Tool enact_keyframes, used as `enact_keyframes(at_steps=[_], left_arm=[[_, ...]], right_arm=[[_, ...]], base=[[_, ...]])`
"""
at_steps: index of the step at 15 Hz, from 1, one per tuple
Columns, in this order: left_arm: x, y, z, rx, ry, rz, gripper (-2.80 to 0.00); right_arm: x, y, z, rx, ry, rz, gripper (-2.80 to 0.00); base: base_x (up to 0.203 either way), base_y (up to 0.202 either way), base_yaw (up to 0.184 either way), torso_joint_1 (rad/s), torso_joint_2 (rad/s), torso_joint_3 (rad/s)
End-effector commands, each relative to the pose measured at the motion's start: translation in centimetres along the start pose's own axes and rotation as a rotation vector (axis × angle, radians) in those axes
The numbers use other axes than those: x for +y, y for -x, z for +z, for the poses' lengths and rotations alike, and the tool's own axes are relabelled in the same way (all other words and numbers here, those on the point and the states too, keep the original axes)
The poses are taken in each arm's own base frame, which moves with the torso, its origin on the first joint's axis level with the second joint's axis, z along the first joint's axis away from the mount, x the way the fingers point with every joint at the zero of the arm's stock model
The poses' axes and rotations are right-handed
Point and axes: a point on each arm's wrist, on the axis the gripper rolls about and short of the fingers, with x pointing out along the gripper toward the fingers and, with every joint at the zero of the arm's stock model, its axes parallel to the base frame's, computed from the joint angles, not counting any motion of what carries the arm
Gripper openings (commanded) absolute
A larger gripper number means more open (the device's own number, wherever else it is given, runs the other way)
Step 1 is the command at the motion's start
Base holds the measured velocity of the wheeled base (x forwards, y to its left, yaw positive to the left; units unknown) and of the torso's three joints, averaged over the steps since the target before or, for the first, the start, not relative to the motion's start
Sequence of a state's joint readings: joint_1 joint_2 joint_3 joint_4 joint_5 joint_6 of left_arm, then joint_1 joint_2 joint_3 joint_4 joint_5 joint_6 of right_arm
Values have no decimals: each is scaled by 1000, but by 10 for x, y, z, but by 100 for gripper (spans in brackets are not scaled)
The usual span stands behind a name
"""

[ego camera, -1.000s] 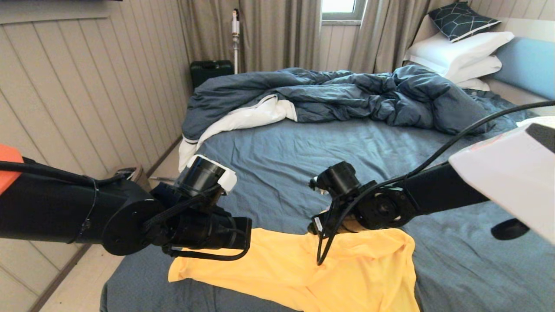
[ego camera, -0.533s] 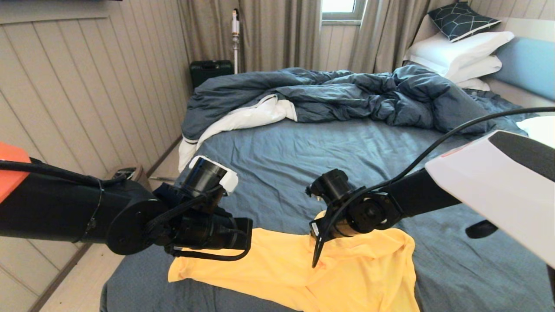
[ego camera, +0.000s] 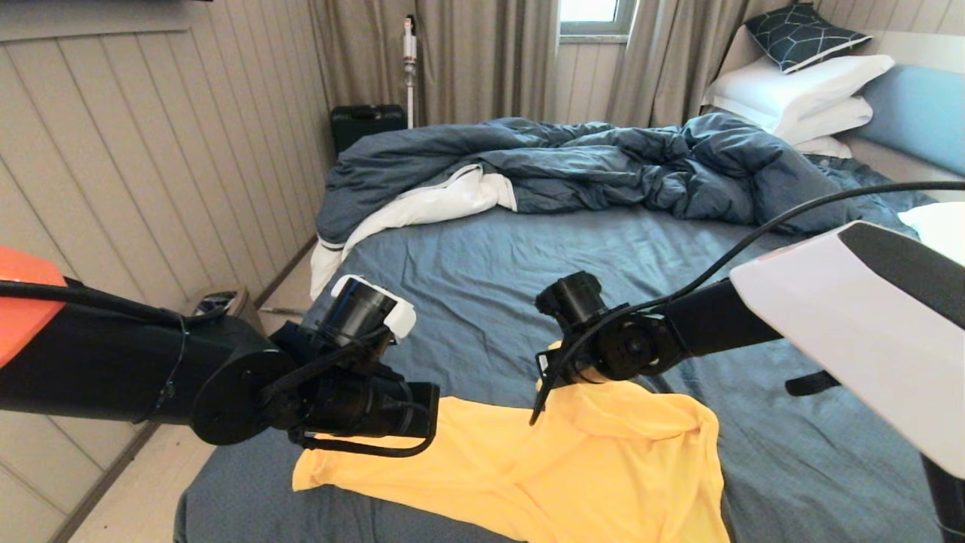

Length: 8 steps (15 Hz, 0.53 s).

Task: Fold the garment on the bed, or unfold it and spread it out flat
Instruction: Unford the yellow T-shirt

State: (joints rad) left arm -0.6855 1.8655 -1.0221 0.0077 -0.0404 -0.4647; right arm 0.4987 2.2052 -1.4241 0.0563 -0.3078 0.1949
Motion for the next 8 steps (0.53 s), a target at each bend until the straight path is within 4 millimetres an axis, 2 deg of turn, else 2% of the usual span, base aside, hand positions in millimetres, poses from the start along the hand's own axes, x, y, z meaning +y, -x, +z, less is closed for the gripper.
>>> enact_keyframes(at_steps=[1, 5, 8], left_arm=[[0, -2, 2, -2, 3, 0, -280], [-1, 0, 3, -34, 1, -10, -280], [0, -3, 4, -57, 4, 27, -280]], right_arm=[[-11, -7, 16, -49, -55, -48, -280], [-44, -22, 39, -114, -160, -159, -280], [-68, -42, 44, -132, -219, -298, -280]], base=[[0, 0, 0, 0, 0, 0], [0, 0, 0, 0, 0, 0], [0, 0, 0, 0, 0, 0]])
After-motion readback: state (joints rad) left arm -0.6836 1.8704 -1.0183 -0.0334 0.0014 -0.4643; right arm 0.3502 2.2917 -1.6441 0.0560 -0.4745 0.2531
